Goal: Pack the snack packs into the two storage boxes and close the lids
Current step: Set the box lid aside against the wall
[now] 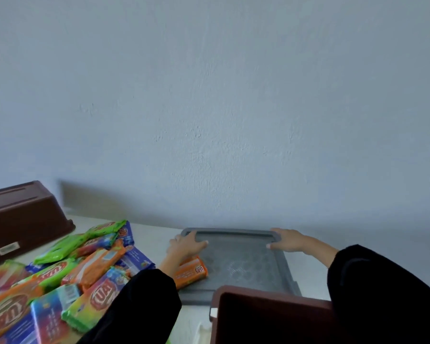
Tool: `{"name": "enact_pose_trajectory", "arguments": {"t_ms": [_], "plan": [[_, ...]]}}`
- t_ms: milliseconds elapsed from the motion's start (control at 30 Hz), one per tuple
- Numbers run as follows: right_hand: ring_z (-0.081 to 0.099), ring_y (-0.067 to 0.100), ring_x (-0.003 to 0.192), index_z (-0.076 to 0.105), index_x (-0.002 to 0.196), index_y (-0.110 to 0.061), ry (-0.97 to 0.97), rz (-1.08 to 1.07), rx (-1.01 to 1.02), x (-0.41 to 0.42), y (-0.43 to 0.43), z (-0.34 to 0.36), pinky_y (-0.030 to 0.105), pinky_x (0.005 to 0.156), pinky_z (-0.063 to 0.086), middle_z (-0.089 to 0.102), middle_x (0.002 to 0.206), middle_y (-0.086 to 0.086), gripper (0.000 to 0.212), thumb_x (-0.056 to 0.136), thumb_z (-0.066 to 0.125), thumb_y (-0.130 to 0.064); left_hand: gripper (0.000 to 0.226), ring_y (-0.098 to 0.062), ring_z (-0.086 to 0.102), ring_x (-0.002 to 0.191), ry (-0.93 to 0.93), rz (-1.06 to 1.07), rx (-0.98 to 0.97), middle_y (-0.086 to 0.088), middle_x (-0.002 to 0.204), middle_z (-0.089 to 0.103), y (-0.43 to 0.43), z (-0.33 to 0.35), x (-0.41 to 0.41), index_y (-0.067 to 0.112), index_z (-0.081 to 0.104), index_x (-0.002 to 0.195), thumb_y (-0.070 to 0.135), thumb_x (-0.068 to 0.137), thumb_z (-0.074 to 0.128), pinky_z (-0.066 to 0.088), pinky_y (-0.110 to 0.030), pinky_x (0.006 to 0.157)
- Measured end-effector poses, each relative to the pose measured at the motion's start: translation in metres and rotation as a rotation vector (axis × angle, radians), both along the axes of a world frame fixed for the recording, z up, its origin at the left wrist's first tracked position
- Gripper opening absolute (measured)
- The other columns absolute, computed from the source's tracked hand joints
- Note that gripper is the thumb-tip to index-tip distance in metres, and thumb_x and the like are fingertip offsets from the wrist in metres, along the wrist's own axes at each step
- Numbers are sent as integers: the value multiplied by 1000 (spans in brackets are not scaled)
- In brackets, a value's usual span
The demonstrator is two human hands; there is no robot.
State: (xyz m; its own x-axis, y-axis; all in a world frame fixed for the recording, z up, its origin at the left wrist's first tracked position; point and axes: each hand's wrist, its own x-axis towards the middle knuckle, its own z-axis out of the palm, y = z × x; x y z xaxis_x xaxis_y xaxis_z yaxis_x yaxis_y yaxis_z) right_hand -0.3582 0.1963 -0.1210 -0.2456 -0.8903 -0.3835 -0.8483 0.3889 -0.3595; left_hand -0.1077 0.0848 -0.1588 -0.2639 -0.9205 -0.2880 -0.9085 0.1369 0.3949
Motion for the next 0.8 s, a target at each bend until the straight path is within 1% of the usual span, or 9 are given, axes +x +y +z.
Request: {"name": "enact_pose_trajectory", "arguments": {"t_ms": [67,133,200,267,333,400,467,633,800], "plan": [[10,24,145,2,148,-16,-31,-28,54,2,-6,-14,30,118,11,6,157,5,82,90,48,-50,77,-39,13,140,-16,37,10,-19,154,14,-3,-10,-5,29,14,148,63,85,41,18,-51,114],[6,29,145,-1,148,-21,-53,-69,91,6,-10,-28,36,119,11,4,157,9,86,87,50,-54,75,-38,12,140,-11,70,-8,-22,152,10,-1,-13,-12,31,15,147,61,85,44,20,-50,111],[6,34,144,3,148,-24,-51,-119,89,14,-13,-38,37,117,13,6,157,12,88,84,53,-57,75,-38,12,139,46,100,-30,-23,151,9,0,-13,-16,31,20,146,58,84,51,21,-49,110],[13,35,141,10,148,-24,-72,-207,14,21,-15,-40,35,113,19,11,155,16,87,82,60,-51,76,-39,16,137,136,118,-64,-23,147,14,4,-12,-17,30,26,145,53,81,59,23,-46,111],[19,36,136,14,148,-24,-146,-322,-70,25,-13,-34,34,109,25,13,150,20,86,81,65,-40,78,-39,19,134,197,128,-122,-21,142,18,11,-7,-14,31,30,144,50,78,66,26,-44,109],[22,38,131,16,147,-25,-133,-362,-159,27,-9,-22,34,105,28,15,145,24,85,81,68,-34,78,-39,19,132,243,129,-208,-20,139,19,18,-1,-12,34,31,142,48,75,69,28,-44,108],[20,39,129,17,147,-25,-79,-339,-286,27,-9,-11,36,105,28,14,142,24,85,80,69,-29,78,-39,16,134,299,126,-320,-21,143,15,20,5,-11,38,30,142,49,75,69,28,-46,108],[15,36,126,16,147,-29,28,-245,-629,34,6,11,39,106,26,10,139,19,85,81,69,-17,80,-38,-2,142,403,75,-622,-21,152,-13,33,21,-7,43,20,143,44,78,68,21,-48,113],[16,35,124,23,145,-27,178,-209,-926,17,24,35,40,108,23,15,139,22,87,76,73,-13,85,-41,-2,142,527,9,-750,-23,151,-16,43,43,-26,36,24,143,24,76,75,17,-47,115]]}}
